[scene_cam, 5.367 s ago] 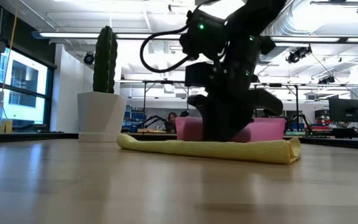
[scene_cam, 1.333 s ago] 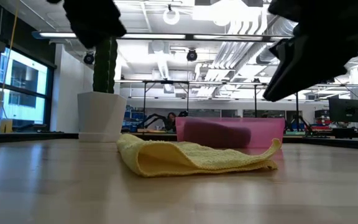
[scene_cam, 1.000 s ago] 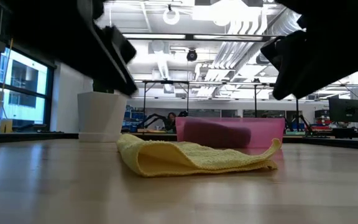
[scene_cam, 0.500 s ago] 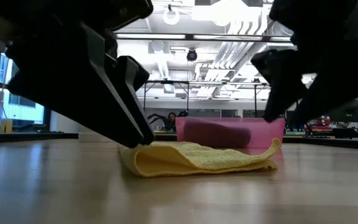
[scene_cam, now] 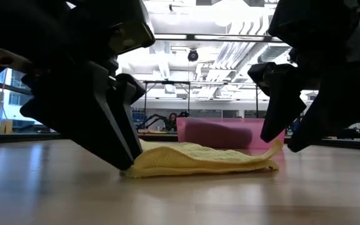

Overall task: Roll microfiber towels into tight, uniform cylinder then place into a basket
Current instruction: Roll the yellow microfiber cloth

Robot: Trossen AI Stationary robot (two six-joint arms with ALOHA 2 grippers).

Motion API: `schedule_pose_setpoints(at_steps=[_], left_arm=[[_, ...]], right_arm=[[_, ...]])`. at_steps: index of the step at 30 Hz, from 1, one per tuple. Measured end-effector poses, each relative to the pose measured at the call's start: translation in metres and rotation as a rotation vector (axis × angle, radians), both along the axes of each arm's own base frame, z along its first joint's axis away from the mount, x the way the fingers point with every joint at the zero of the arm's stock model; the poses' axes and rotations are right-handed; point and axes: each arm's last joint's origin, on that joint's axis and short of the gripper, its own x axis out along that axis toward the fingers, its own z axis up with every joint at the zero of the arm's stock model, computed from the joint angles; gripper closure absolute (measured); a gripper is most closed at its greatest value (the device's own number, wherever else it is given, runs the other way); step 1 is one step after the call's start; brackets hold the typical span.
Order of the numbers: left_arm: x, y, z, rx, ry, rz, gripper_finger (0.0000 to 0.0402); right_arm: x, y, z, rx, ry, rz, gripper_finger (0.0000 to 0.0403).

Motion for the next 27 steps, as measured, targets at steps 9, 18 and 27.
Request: schedule_pose_setpoints(at_steps=[9,18,27], left_arm=[[0.003,-0.005,0.004,-0.078,-0.057,0.056,0.0267],[0.009,-0.007,0.012,-0.101,-0.152,0.071,0.0265],[0.012,-0.009,0.017,-0.138,-0.221,0.143,0.0265]], right_arm=[[0.0,0.0,0.0,0.002,-0.001,-0.002,0.0251],[0.0,0.0,0.0,0.012,0.0,-0.013,0.0251],[0.0,0.0,0.001,0.012,0.0,-0.013,0.0251]])
